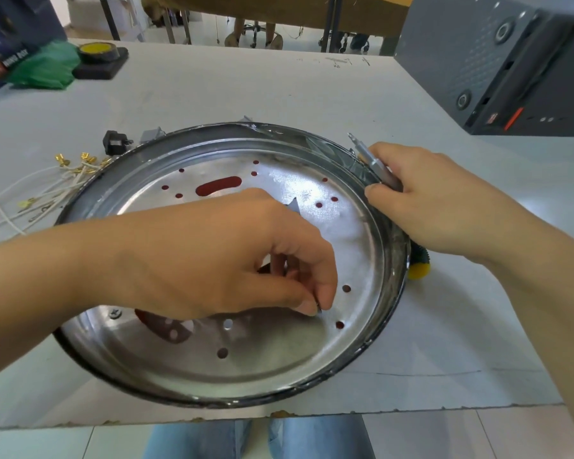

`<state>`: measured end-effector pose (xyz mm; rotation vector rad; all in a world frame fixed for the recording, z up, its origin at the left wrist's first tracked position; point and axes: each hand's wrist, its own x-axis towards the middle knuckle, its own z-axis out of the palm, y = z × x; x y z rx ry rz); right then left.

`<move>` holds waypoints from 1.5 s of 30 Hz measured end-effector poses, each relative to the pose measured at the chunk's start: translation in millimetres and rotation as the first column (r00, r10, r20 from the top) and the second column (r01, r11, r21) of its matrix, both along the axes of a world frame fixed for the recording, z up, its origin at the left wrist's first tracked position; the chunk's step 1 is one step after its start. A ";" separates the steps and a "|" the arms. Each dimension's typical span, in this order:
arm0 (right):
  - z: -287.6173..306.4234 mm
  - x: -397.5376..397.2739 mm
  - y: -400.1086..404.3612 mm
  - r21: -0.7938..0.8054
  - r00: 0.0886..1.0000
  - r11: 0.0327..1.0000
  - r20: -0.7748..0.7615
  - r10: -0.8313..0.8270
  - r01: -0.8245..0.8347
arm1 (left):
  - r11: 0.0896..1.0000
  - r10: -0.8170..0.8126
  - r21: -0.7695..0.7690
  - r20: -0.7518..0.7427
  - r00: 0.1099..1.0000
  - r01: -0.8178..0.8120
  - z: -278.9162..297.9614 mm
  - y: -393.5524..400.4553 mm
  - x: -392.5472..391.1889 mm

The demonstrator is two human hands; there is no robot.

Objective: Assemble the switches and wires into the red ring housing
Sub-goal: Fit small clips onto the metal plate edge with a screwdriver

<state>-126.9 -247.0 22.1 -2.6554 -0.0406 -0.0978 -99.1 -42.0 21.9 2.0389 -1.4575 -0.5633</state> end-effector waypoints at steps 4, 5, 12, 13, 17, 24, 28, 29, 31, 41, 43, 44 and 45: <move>-0.7 0.3 0.5 0.012 1.000 1.000 0.000 -0.008 0.008 | 1.000 -0.016 0.015 0.002 1.000 0.016 2.6 -11.1 -4.3; -0.8 0.4 0.5 0.009 1.000 1.000 0.000 -0.008 0.008 | 1.000 -0.013 0.021 0.006 1.000 0.013 2.4 -13.7 -4.7; -0.9 0.4 1.7 -0.019 1.000 1.000 -0.003 -0.008 0.008 | 0.998 -0.016 0.063 -0.029 0.999 0.018 4.9 -16.1 -5.1; -0.8 0.6 1.7 -0.026 1.000 1.000 -0.004 -0.008 0.008 | 0.998 -0.016 0.063 -0.027 1.000 0.017 4.9 -16.2 -5.3; -0.3 0.8 2.1 -0.045 1.000 0.999 -0.008 0.001 -0.002 | 0.998 -0.020 0.065 -0.018 1.000 0.021 5.8 -16.3 -5.2; 2.2 1.2 3.3 -0.101 1.000 0.995 -0.025 0.005 -0.008 | 0.998 -0.016 0.068 -0.018 1.000 0.017 6.1 -16.2 -5.3; 3.0 2.0 4.1 -0.116 0.999 0.993 -0.032 0.004 -0.008 | 0.998 -0.009 0.065 -0.009 1.000 0.009 5.7 -15.4 -4.7; 3.2 2.2 4.1 -0.120 0.999 0.993 -0.034 0.003 -0.007 | 0.998 -0.006 0.065 -0.011 1.000 0.007 5.6 -15.2 -4.5; 3.5 2.5 4.0 -0.129 0.999 0.992 -0.039 0.000 -0.005 | 0.998 -0.001 0.064 -0.019 1.000 0.002 5.4 -15.2 -4.6; 4.6 2.8 4.4 -0.134 0.999 0.991 -0.037 0.007 -0.012 | 0.997 -0.017 0.074 -0.023 1.000 0.018 6.2 -17.3 -5.7; 5.3 2.6 4.6 -0.124 0.999 0.992 -0.047 0.013 -0.019 | 0.997 -0.017 0.075 -0.029 0.999 0.019 6.2 -17.6 -6.2; 5.6 2.6 4.8 -0.119 0.999 0.993 -0.052 0.016 -0.022 | 0.997 -0.016 0.077 -0.034 0.999 0.018 6.2 -17.6 -6.3; 5.7 2.5 4.9 -0.112 0.998 0.993 -0.056 0.018 -0.024 | 0.997 -0.016 0.078 -0.036 0.999 0.019 6.2 -17.5 -6.4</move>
